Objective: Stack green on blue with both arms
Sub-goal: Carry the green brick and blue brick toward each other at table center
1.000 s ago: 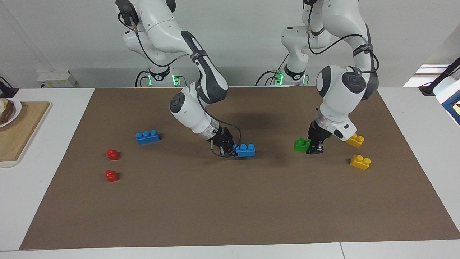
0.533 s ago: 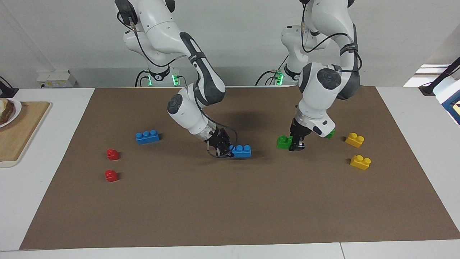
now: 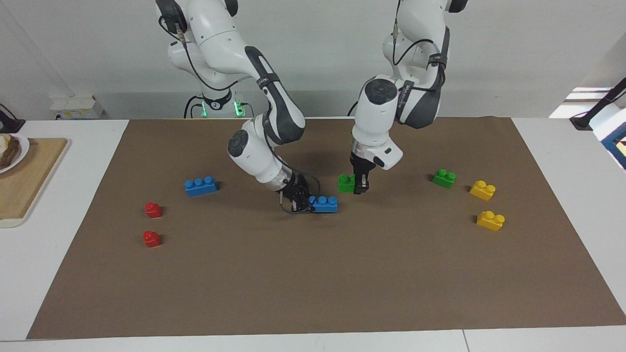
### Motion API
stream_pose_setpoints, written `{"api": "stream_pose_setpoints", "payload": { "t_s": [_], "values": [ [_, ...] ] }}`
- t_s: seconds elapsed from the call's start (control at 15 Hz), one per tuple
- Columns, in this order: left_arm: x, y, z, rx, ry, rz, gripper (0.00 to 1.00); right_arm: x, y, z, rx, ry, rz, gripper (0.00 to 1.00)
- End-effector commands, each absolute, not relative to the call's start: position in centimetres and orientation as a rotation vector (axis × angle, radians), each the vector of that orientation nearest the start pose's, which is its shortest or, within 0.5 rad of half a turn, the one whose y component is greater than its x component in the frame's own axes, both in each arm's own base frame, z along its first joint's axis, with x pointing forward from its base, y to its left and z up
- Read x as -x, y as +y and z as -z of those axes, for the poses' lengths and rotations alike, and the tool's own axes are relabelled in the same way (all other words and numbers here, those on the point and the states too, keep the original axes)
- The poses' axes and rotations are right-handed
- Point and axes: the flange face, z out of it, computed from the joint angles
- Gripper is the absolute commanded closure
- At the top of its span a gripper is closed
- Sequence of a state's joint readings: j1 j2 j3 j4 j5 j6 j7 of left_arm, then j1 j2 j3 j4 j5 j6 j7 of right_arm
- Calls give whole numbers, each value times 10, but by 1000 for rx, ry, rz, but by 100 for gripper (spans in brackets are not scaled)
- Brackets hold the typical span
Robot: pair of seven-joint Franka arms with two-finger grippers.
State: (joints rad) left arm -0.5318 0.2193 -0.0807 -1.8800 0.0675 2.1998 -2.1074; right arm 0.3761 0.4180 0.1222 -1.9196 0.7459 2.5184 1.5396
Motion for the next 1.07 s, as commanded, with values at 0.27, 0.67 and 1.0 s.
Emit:
{"api": "stream_pose_setpoints", "payload": {
  "t_s": [0.27,0.67,1.0],
  "values": [
    [-516,-363,-371,2398,-2194,163,100,-553,299,-286,1806,1979,-479,100],
    [-518,-364,-368,2436,-2181,197,100,-548,305,-281,1816,1972,-463,100],
    [-518,-369,-352,2478,-2119,197,100,-546,304,-274,1821,1977,-453,100]
  ]
}}
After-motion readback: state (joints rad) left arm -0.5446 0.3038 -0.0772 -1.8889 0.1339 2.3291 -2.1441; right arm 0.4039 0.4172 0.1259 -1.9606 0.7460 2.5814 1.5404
